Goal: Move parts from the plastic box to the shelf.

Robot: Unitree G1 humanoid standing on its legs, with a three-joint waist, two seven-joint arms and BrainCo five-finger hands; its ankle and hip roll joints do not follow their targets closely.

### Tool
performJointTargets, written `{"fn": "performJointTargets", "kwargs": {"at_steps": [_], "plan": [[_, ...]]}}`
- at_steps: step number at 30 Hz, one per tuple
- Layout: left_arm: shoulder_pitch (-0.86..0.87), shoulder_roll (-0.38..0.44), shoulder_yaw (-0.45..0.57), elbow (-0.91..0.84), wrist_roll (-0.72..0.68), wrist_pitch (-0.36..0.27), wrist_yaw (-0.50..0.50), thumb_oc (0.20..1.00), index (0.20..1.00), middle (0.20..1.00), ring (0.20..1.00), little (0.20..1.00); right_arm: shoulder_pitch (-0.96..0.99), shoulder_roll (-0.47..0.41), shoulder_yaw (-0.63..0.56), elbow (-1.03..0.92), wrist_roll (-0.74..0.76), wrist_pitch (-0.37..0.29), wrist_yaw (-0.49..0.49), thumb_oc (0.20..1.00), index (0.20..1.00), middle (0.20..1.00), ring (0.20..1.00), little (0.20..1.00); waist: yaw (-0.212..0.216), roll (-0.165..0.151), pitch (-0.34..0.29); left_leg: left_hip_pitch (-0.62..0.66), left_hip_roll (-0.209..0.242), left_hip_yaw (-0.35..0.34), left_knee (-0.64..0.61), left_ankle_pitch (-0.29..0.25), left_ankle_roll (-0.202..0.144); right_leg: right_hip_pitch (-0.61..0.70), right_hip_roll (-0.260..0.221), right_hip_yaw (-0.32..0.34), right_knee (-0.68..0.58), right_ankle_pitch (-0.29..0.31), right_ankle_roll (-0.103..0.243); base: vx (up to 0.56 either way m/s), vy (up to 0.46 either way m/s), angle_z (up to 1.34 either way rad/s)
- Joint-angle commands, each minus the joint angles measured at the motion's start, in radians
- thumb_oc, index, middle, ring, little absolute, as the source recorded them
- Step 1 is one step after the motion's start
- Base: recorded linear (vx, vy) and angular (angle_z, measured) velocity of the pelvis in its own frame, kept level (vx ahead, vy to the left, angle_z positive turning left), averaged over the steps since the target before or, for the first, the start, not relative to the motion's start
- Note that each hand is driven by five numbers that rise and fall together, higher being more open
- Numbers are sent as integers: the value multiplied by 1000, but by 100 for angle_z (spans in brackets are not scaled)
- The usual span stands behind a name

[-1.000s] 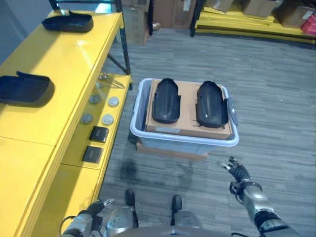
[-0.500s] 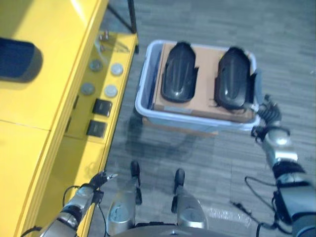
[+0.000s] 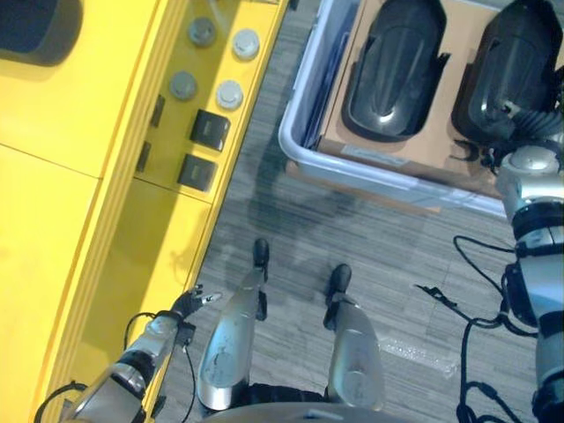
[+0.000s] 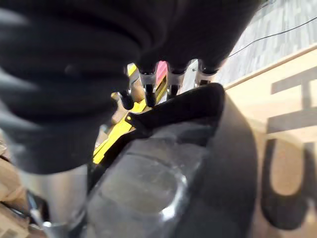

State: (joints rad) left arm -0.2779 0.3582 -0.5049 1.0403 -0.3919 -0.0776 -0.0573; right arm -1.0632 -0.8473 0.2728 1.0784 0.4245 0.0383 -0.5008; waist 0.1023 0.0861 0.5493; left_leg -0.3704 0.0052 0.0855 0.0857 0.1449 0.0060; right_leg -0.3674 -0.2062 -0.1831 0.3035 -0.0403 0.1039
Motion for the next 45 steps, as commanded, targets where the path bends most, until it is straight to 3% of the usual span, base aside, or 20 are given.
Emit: {"fn": "performJointTargets", "kwargs": {"at_steps": [1, 4, 7, 13, 14, 15, 16, 17, 22, 28, 32, 34, 35, 38, 42, 45], "plan": [[41, -7, -15, -6, -33, -33, -7, 1000, 1000, 1000, 1000, 1000, -5, -107, 87, 15, 0, 48, -54, 1000, 1000, 1000, 1000, 1000, -17, 18, -29, -56, 11, -55, 177, -209, -19, -29, 24, -19, -13, -61, -52, -5, 47, -5], [43, -17, -27, -18, -44, -59, -11, 1000, 1000, 1000, 1000, 1000, 6, -96, 76, 38, 13, 25, -115, 1000, 1000, 1000, 1000, 1000, -17, 30, -29, -54, 7, -53, 170, -209, -16, -34, 22, -15, -11, -63, -53, 7, 41, -2], [44, -25, -37, -37, -61, -82, -14, 1000, 1000, 1000, 1000, 1000, 15, -95, 43, 64, 24, 52, -188, 1000, 1000, 1000, 1000, 1000, -20, 42, -29, -41, 5, -46, 159, -211, -14, -27, 17, -15, -18, -62, -50, 12, 52, 0], [46, -23, -49, -71, -81, -64, -2, 1000, 1000, 1000, 1000, 1000, 25, -90, 32, 92, 40, 138, -122, 1000, 1000, 1000, 1000, 1000, -23, 54, -29, -30, 2, -39, 145, -208, -16, -24, 13, -11, -29, -58, -47, 6, 30, -4], [44, -21, -49, -73, -83, -60, -1, 1000, 1000, 1000, 1000, 1000, 28, -87, 35, 102, 45, 172, -82, 363, 363, 363, 363, 363, -24, 53, -29, -30, 2, -38, 143, -208, -16, -25, 13, -10, -31, -57, -47, 0, 6, -3], [43, -19, -48, -73, -84, -58, -1, 1000, 1000, 1000, 1000, 1000, 30, -84, 36, 111, 49, 194, -52, 200, 200, 200, 200, 200, -23, 53, -29, -29, 2, -37, 142, -208, -16, -25, 12, -10, -32, -57, -46, 0, 0, 0], [43, -8, -41, -76, -85, -51, -5, 1000, 1000, 1000, 1000, 1000, 51, -73, 46, 158, 59, 263, 73, 200, 200, 200, 200, 200, -19, 50, -29, -29, 4, -36, 138, -205, -15, -22, 12, -12, -38, -53, -48, 1, -43, -2], [45, -3, -39, -76, -82, -51, -6, 1000, 1000, 1000, 1000, 1000, 57, -71, 51, 171, 66, 280, 104, 200, 200, 200, 200, 200, -17, 48, -29, -31, 5, -38, 138, -205, -14, -23, 12, -14, -38, -53, -49, 1, -44, 0], [55, 12, -27, -75, -65, -50, -16, 1000, 1000, 1000, 1000, 1000, 67, -67, 61, 205, 80, 315, 191, 200, 200, 200, 200, 200, -5, 46, -29, -34, 7, -41, 135, -200, -13, -23, 11, -25, -36, -53, -50, -13, -52, 3], [64, 19, -24, -92, -50, -44, -17, 1000, 1000, 1000, 1000, 1000, 74, -65, 53, 218, 81, 332, 215, 200, 200, 200, 200, 200, 0, 48, -29, -27, 6, -42, 131, -197, -12, -17, 15, -30, -32, -57, -53, -4, -7, 0], [73, 23, -16, -100, -32, -69, -10, 1000, 1000, 1000, 1000, 1000, 115, -63, 22, 211, 127, 239, 204, 200, 200, 200, 200, 200, -2, 40, -29, 5, 11, -45, 125, -200, -14, 17, 24, -33, -40, -58, -58, -45, -24, 2], [77, 31, -11, -106, -22, -86, -7, 1000, 1000, 1000, 1000, 1000, 131, -64, 4, 187, 97, 188, 131, 200, 200, 200, 200, 200, -7, 32, -29, 26, 13, -43, 119, -202, -15, 38, 28, -31, -52, -56, -58, -38, -22, 4], [82, 36, -6, -114, -20, -113, -2, 1000, 1000, 1000, 1000, 1000, 164, -67, -22, 153, 67, 99, 78, 200, 200, 200, 200, 200, -17, 21, -29, 57, 18, -36, 108, -203, -20, 68, 34, -33, -70, -49, -52, -41, -12, 1], [89, 46, -2, -162, -11, -150, 30, 1000, 1000, 1000, 1000, 1000, 212, -76, -37, 50, -42, 12, -3, 200, 200, 200, 200, 200, -34, 4, -30, 135, 24, -20, 70, -203, -27, 140, 40, -30, -122, -31, -45, -39, -2, -5], [104, 87, 1, -313, 5, -177, 93, 1000, 1000, 1000, 1000, 1000, 331, -113, -80, -177, -206, -15, -106, 200, 200, 200, 200, 200, -62, -23, -90, 222, 35, 10, -5, -194, -40, 217, 51, -27, -207, -1, -28, -2, 2, -9], [121, 132, 24, -476, 48, -156, 140, 1000, 1000, 1000, 1000, 1000, 475, -133, -145, -376, -363, -5, -160, 200, 200, 200, 200, 200, -79, -44, -146, 281, 37, 22, -63, -179, -50, 273, 59, -24, -266, 24, -11, 22, -46, -12]]}}
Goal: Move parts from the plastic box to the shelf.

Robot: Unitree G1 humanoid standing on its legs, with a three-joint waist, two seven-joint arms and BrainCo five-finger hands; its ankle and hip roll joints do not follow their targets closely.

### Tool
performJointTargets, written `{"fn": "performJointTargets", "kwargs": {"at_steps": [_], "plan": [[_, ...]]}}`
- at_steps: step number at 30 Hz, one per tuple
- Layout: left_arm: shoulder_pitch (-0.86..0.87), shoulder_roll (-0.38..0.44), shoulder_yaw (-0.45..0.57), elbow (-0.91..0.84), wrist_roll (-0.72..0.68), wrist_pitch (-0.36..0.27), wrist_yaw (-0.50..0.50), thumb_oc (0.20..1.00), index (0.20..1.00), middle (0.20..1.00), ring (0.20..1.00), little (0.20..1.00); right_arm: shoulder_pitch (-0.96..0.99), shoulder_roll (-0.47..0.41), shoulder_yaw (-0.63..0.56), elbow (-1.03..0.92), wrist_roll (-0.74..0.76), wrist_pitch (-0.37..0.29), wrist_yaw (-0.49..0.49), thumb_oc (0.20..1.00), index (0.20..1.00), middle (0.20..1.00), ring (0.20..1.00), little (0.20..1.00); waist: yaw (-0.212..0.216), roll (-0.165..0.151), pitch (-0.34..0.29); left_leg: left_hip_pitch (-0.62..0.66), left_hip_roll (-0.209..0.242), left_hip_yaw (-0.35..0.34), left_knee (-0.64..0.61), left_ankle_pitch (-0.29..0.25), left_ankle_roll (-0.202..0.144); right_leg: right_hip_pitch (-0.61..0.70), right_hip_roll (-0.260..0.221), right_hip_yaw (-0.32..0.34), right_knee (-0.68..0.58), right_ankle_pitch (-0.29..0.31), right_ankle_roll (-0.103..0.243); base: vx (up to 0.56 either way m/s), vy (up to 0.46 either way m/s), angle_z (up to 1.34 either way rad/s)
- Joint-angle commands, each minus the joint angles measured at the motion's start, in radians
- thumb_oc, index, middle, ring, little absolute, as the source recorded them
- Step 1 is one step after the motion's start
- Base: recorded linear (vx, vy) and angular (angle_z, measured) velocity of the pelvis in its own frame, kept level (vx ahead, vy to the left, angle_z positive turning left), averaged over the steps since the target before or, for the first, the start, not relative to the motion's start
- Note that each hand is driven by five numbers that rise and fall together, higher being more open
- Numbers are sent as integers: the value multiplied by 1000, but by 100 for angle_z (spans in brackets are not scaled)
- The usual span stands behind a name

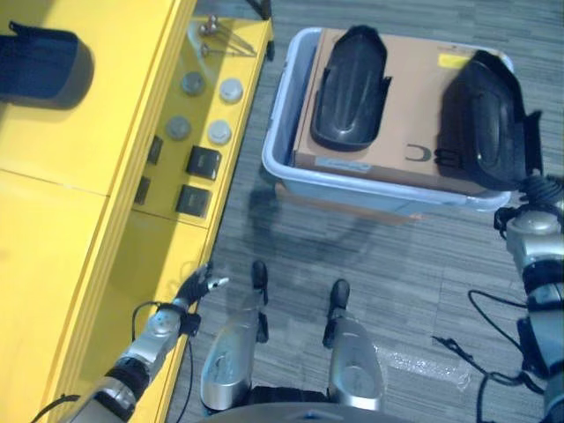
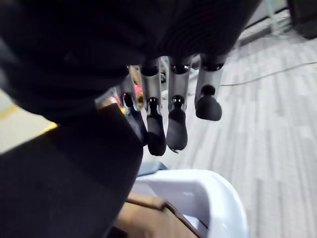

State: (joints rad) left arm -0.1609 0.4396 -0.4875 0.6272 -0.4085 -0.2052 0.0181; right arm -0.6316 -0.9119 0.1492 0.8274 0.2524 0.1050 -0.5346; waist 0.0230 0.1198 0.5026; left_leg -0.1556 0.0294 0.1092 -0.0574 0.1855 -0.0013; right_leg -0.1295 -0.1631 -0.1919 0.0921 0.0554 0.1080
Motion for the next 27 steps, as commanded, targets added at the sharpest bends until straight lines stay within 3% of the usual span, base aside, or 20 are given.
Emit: {"fn": "performJointTargets", "kwargs": {"at_steps": [1, 4, 8, 9, 11, 12, 15, 17, 21, 27], "plan": [[1, 78, 25, -158, 58, 19, 67, 1000, 1000, 1000, 1000, 1000, 115, -66, -47, -245, -262, -27, -154, 200, 200, 200, 200, 200, -7, -90, -135, 84, 15, 4, 54, -204, -47, 54, 20, -15, -82, -52, -7, 44, -87, -4], [-14, 119, 77, -321, 67, 80, 42, 1000, 1000, 1000, 1000, 1000, 266, -51, -114, -434, -367, 14, -219, 200, 200, 200, 200, 200, -17, -109, -196, 129, 22, 15, 6, -185, -51, 103, 29, -21, -123, -35, 4, 21, -97, -2], [-64, 133, 123, -489, 11, 171, -6, 1000, 1000, 1000, 1000, 1000, 411, -29, -202, -588, -444, -53, -281, 200, 200, 200, 200, 200, -31, -129, -263, 166, 31, 29, -18, -183, -48, 148, 36, -34, -139, -40, 8, 18, -63, 2], [-95, 119, 135, -552, -61, 221, -6, 1000, 1000, 1000, 1000, 1000, 442, -30, -238, -661, -503, -92, -292, 200, 200, 200, 200, 200, -39, -137, -291, 185, 32, 36, -18, -193, -44, 169, 37, -36, -143, -47, 9, -3, -20, -10], [-123, 96, 136, -573, -165, 249, -10, 1000, 1000, 1000, 1000, 1000, 436, -38, -242, -722, -555, -119, -278, 200, 200, 200, 200, 200, -49, -143, -311, 208, 32, 47, -15, -208, -39, 189, 38, -34, -142, -57, 10, 1, -4, -9], [-147, 63, 136, -587, -268, 293, -30, 1000, 1000, 1000, 1000, 1000, 412, -50, -240, -767, -603, -132, -260, 200, 200, 200, 200, 200, -54, -149, -327, 215, 32, 55, -16, -209, -36, 196, 39, -31, -145, -57, 9, -26, 10, -15], [-205, -18, 108, -605, -449, 397, -65, 1000, 1000, 1000, 1000, 1000, 322, -72, -194, -828, -640, -143, -210, 200, 200, 200, 200, 200, -64, -155, -349, 239, 33, 67, -17, -221, -31, 218, 42, -24, -144, -68, 8, -44, 17, -19], [-242, -60, 79, -609, -498, 444, -51, 1000, 1000, 1000, 1000, 1000, 245, -75, -143, -847, -653, -135, -174, 200, 200, 200, 200, 200, -67, -160, -361, 249, 35, 71, -18, -227, -30, 227, 44, -19, -144, -74, 7, -54, 28, -17], [-304, -138, 18, -558, -584, 483, -28, 1000, 1000, 1000, 1000, 1000, 73, -78, 1, -846, -666, -100, -123, 200, 200, 200, 200, 200, -74, -164, -383, 272, 32, 74, -19, -238, -27, 250, 46, -13, -149, -80, 7, -19, 35, -7], [-346, -186, -14, -556, -674, 409, -137, 1000, 1000, 1000, 1000, 1000, -51, -48, 123, -794, -680, -88, -67, 200, 200, 200, 200, 200, -60, -170, -390, 286, 25, 65, -11, -255, -16, 269, 46, -13, -141, -96, 2, 1, 21, 3]]}}
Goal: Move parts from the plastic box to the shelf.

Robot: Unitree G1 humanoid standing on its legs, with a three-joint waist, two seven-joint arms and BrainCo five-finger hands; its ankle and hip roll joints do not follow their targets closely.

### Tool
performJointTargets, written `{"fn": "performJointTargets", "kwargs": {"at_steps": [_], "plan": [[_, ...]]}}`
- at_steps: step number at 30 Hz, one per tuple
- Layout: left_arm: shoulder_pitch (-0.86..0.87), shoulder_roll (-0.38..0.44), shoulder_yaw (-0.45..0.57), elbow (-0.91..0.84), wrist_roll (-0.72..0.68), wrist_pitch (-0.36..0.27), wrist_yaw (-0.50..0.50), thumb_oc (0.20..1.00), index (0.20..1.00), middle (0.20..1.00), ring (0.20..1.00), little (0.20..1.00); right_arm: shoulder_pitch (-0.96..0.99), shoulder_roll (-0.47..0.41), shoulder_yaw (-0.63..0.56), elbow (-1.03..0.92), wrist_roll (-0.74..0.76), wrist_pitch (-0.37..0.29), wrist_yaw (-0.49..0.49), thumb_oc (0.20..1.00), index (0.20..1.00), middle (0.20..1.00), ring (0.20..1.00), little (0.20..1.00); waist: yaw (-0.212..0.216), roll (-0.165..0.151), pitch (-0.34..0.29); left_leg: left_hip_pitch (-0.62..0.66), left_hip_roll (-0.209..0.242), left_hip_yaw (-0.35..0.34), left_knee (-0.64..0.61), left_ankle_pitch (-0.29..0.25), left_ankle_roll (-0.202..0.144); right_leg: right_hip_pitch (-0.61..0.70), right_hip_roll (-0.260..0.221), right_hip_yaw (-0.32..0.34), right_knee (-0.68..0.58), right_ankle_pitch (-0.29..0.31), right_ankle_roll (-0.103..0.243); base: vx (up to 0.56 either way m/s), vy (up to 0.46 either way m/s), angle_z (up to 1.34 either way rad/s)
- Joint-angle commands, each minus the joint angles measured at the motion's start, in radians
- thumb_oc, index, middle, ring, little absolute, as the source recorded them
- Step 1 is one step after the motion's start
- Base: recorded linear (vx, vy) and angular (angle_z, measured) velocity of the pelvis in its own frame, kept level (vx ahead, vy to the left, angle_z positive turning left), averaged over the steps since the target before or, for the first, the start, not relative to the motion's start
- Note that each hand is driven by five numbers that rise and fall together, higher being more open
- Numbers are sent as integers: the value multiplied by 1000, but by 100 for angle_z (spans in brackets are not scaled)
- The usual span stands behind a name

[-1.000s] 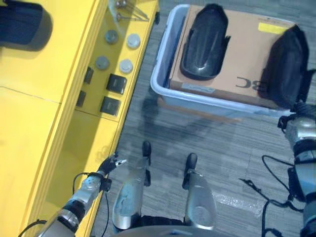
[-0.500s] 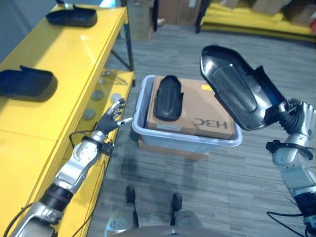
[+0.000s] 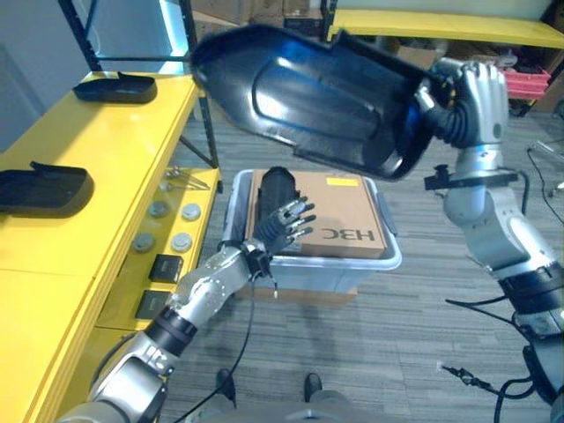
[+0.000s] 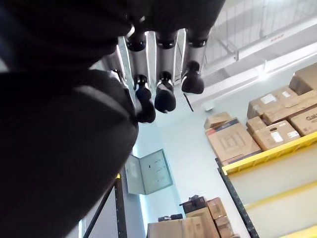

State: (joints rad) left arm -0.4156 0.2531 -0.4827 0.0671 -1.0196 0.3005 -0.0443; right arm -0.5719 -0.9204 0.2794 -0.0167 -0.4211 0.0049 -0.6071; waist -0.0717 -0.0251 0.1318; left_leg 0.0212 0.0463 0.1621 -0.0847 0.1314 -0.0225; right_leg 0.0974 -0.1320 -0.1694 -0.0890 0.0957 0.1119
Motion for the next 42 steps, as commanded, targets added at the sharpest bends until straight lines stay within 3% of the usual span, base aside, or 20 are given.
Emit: {"fn": "performJointTargets", "kwargs": {"at_steps": [1, 7, 14, 25, 30, 36, 42], "plan": [[-94, -9, -15, -12, -64, -113, -92, 1000, 1000, 1000, 1000, 1000, -122, -31, 17, 68, -8, 20, -3, 200, 200, 200, 200, 200, 38, -26, -19, 114, 7, 11, 13, -202, 6, 46, 14, -38, 39, -138, -3, 0, 13, 6], [-114, 2, -17, -93, 3, -198, -119, 1000, 1000, 1000, 1000, 1000, -131, 3, 49, 143, 9, 71, -60, 200, 200, 200, 200, 200, 52, -32, -18, 118, 4, 2, 12, -206, 9, 57, 11, -49, 36, -137, -1, -1, 5, 3], [-110, 11, -28, -137, 69, -195, -117, 1000, 1000, 1000, 1000, 1000, -132, 33, 61, 188, 6, 70, -74, 200, 200, 200, 200, 200, 68, -33, -19, 120, -2, -13, 7, -208, 14, 63, 7, -60, 33, -135, 1, 0, 5, 4], [-126, 42, -40, -55, 207, -219, 43, 1000, 1000, 1000, 1000, 1000, -145, 63, 95, 131, -29, -10, -35, 200, 200, 200, 200, 200, 73, -29, -27, 126, -8, -18, -2, -207, 20, 66, 4, -61, 27, -128, 8, -1, 2, 1], [-150, 18, -23, 6, 176, -278, 46, 1000, 1000, 1000, 1000, 1000, -149, 84, 119, 107, -60, -50, 5, 200, 200, 200, 200, 200, 69, -31, -29, 128, -8, -16, -2, -208, 20, 65, 3, -60, 29, -129, 11, 0, 0, 0], [-186, -2, -3, 8, 182, -324, 94, 1000, 1000, 1000, 1000, 1000, -123, 131, 157, 105, -49, -160, 45, 200, 200, 200, 200, 200, 64, -30, -27, 129, -6, -16, -3, -207, 17, 63, 2, -60, 31, -131, 12, 0, 0, 0], [-215, -21, 24, 4, 187, -381, 124, 1000, 1000, 1000, 1000, 1000, -77, 195, 179, 56, -53, -215, 111, 200, 200, 200, 200, 200, 59, -29, -21, 130, -5, -15, -3, -208, 17, 63, 1, -59, 36, -136, 12, 0, 0, 0]]}}
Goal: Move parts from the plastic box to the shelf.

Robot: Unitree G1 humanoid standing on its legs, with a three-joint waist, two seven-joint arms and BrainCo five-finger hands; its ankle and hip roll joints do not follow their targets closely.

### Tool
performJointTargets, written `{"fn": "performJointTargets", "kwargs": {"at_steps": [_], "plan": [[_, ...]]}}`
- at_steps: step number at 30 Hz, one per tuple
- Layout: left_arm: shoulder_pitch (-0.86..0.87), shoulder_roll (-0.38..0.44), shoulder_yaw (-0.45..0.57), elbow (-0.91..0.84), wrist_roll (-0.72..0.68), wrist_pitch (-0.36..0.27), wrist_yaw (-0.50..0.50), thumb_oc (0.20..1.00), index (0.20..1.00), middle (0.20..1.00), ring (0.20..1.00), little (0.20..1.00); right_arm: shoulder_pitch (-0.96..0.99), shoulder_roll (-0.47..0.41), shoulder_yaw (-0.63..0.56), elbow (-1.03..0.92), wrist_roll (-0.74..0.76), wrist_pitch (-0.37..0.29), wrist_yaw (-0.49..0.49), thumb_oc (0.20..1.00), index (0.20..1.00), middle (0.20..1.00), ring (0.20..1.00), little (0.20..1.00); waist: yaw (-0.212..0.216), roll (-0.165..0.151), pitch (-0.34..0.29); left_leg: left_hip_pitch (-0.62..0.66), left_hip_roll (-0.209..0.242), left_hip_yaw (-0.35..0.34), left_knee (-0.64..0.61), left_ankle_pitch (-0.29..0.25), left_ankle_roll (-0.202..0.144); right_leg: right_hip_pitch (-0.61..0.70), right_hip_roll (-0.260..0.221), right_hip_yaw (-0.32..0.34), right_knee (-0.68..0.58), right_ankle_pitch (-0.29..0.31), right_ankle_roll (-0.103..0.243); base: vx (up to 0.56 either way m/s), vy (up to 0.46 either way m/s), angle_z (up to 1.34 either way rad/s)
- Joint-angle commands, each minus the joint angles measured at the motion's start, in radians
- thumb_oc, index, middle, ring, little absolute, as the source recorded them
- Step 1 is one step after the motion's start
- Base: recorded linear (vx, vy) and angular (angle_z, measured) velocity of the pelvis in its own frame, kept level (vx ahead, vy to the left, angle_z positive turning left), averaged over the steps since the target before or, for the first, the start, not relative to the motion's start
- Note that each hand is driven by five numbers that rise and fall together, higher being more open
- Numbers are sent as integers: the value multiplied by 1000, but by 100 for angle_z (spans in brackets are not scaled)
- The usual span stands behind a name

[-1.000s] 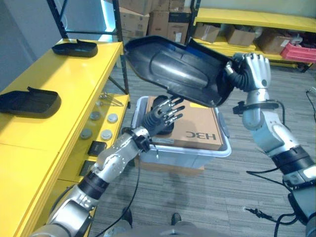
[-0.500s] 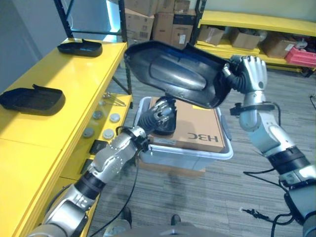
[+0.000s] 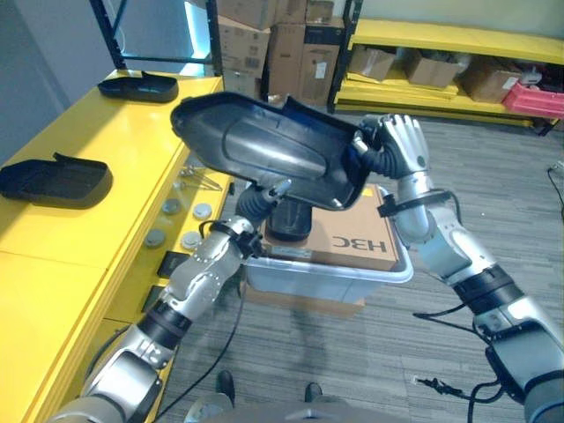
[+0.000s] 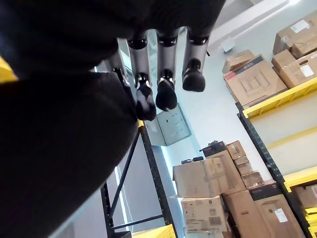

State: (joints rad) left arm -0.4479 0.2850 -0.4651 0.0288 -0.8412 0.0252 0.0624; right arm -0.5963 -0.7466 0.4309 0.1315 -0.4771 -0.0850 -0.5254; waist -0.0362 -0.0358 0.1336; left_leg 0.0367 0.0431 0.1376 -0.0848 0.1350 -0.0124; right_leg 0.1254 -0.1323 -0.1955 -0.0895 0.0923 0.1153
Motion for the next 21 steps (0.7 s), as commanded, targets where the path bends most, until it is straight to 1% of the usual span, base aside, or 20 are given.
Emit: {"fn": "performJointTargets", "kwargs": {"at_steps": [1, 3, 4, 5, 6, 9, 12, 13, 16, 18, 21], "plan": [[-184, -53, 8, 39, 10, -104, 20, 1000, 1000, 1000, 1000, 1000, -50, 27, 31, -94, 2, -131, 31, 200, 200, 200, 200, 200, 24, -18, -22, 114, -2, 9, -2, -211, 7, 35, 2, -33, 37, -133, 9, 0, 0, 0], [-193, -56, 10, 25, 49, -99, 51, 1000, 1000, 1000, 1000, 1000, -40, 59, 49, -111, 14, -161, 40, 200, 200, 200, 200, 200, 24, -15, -20, 115, -1, 9, -2, -212, 7, 35, 2, -32, 38, -134, 9, 0, 0, 0], [-200, -53, 4, 31, 85, -82, 66, 542, 542, 542, 542, 542, -37, 86, 62, -125, 14, -197, 41, 200, 200, 200, 200, 200, 25, -14, -19, 116, -1, 9, -2, -212, 6, 36, 1, -33, 37, -134, 10, 0, 0, 0], [-201, -54, 2, 32, 104, -80, 72, 253, 253, 253, 253, 253, -34, 95, 66, -136, 15, -201, 45, 200, 200, 200, 200, 200, 25, -13, -18, 116, -1, 9, -2, -212, 7, 36, 1, -32, 37, -135, 10, 0, 0, 0], [-202, -55, -4, 40, 124, -78, 70, 200, 200, 200, 200, 200, -32, 109, 69, -158, 21, -212, 56, 200, 200, 200, 200, 200, 25, -13, -18, 116, -2, 9, -2, -213, 7, 36, 1, -31, 38, -136, 10, 0, 0, 0], [-203, -63, -15, 56, 120, -65, 51, 200, 200, 200, 200, 200, -32, 138, 81, -192, 41, -233, 81, 200, 200, 200, 200, 200, 27, -12, -17, 116, -3, 8, -2, -215, 9, 34, 1, -30, 40, -137, 11, 0, 0, 0], [-200, -71, -27, 71, 162, -54, 19, 200, 200, 200, 200, 200, -27, 163, 96, -214, 50, -250, 89, 200, 200, 200, 200, 200, 30, -10, -18, 117, -4, 10, -2, -217, 11, 35, 1, -29, 38, -136, 11, 0, 0, 0], [-198, -69, -37, 70, 176, -27, -15, 200, 200, 200, 200, 200, -25, 178, 106, -225, 62, -259, 95, 200, 200, 200, 200, 200, 33, -9, -18, 116, -4, 10, -2, -216, 12, 33, 0, -28, 39, -135, 12, 0, 0, 0], [-200, -62, -69, 79, 228, -31, -69, 200, 200, 200, 200, 200, -33, 207, 125, -234, 94, -278, 114, 200, 200, 200, 200, 200, 39, -7, -15, 116, -5, 6, -2, -217, 13, 32, 0, -29, 40, -135, 12, 0, 0, 0], [-207, -53, -88, 77, 242, -32, -86, 200, 200, 200, 200, 200, -36, 224, 144, -239, 113, -290, 125, 200, 200, 200, 200, 200, 43, -6, -16, 115, -5, 5, -2, -218, 13, 32, -1, -30, 40, -136, 13, 0, 0, 0], [-214, -48, -109, 74, 245, -43, -74, 200, 200, 200, 200, 200, -42, 240, 164, -248, 148, -301, 159, 200, 200, 200, 200, 200, 46, -5, -16, 114, -5, 4, -2, -217, 13, 32, -2, -31, 40, -136, 12, 0, 0, 0]]}}
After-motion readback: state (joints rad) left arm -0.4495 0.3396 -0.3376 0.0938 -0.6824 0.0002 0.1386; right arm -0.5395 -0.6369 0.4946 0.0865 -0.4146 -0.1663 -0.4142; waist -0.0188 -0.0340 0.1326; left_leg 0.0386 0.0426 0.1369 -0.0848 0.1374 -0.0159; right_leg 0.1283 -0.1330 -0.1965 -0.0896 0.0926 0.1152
